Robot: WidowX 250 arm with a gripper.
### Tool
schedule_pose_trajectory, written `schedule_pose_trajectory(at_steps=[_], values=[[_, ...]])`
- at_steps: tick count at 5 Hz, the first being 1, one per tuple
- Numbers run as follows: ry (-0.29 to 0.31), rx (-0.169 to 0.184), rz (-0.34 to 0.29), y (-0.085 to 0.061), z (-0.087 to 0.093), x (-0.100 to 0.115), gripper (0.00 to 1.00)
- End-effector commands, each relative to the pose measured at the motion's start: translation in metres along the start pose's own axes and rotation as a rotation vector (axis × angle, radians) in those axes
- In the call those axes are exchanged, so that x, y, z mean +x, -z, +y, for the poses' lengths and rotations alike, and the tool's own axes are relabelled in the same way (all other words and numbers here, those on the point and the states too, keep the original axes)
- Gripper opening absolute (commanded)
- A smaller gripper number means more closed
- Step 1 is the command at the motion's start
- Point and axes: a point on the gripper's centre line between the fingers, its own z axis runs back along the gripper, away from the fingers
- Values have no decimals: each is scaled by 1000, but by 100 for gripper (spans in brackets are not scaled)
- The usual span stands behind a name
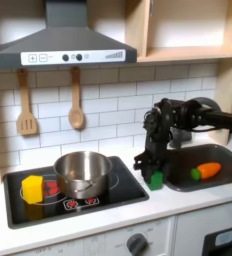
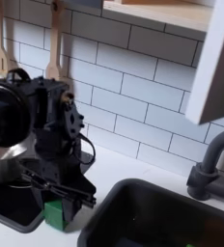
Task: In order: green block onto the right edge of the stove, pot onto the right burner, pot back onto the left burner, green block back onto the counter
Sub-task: 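Put the green block back onto the counter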
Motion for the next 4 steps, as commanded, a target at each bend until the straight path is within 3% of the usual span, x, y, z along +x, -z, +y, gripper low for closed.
schedule_pose_trajectory(at_steps=[1,4], values=[[-25,18,-10,1,2,3,100],[-24,9,-27,-11,2,15,100]])
